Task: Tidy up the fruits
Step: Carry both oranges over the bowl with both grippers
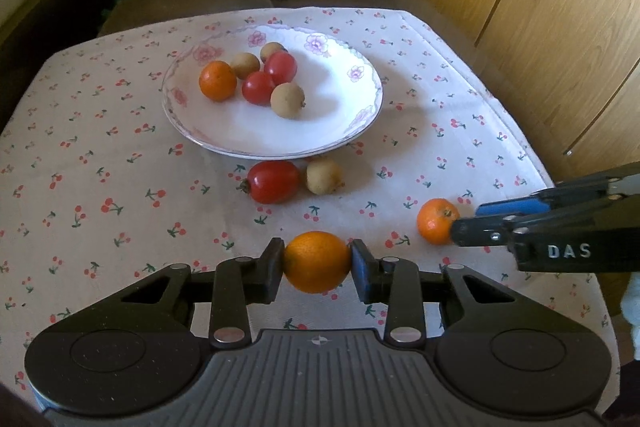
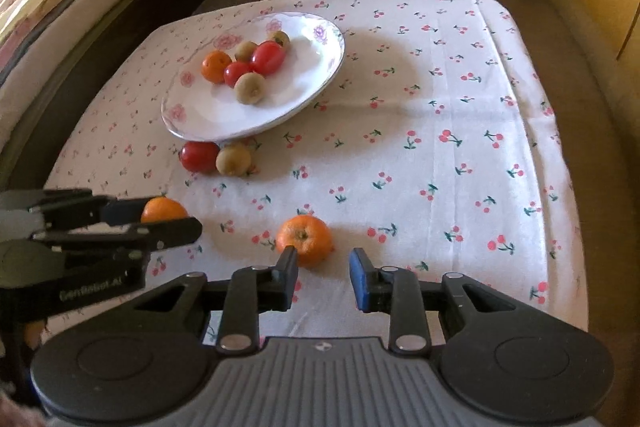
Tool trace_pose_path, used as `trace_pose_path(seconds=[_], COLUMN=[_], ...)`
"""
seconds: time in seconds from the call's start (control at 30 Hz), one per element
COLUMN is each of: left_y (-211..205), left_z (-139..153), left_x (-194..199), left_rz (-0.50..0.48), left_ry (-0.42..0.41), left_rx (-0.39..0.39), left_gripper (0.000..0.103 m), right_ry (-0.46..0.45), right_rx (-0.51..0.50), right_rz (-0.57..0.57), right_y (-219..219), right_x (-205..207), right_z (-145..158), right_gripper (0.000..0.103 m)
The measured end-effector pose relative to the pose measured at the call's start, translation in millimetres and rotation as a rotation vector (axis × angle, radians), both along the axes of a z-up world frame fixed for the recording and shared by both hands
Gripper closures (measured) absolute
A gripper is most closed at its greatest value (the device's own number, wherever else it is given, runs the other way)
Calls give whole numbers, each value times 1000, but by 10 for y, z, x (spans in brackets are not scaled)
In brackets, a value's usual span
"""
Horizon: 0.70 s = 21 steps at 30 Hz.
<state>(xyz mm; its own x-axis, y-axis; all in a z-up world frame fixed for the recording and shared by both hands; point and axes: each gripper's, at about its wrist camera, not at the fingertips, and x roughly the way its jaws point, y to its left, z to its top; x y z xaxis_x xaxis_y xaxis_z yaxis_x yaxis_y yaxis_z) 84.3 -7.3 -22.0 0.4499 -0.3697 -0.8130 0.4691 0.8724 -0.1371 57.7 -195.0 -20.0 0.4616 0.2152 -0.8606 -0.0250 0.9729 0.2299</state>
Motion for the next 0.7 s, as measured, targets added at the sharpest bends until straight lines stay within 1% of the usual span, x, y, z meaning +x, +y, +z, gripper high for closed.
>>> trace_pose_path(seconds=[0.07,0.17,0.3,0.33,0.4,0.47,0.6,0.7], left_y=[-1,-20,-40,-42,-45,-43,-36,-16], left_z=[0,-11,-49,-52,-45,-35,-21,60], left_x=[12,27,41,44,54,51,20,-6], left_rz=[7,11,17,20,24,29,46,72], left_ry=[7,14,26,27,28,28,37,34], left_rx=[-7,-11,1,1,-2,-6,-9,-26], left_gripper=[59,59,59,59,59,59,59,59], right_ry=[9,13,-11,-12,-13,-13,-6,-25], right_rx=[-3,-38,-111,-113,-122,-138,-133,-126], right_rz=[14,33,38,40,50,58,63,63], right_y=[52,153,222,221,238,262,265,265], right_x=[56,121,166,171,167,150,95,28], right_z=[-32,-84,-116,-113,-112,-106,-83,9], right_gripper=[59,59,59,59,67,68,68,68])
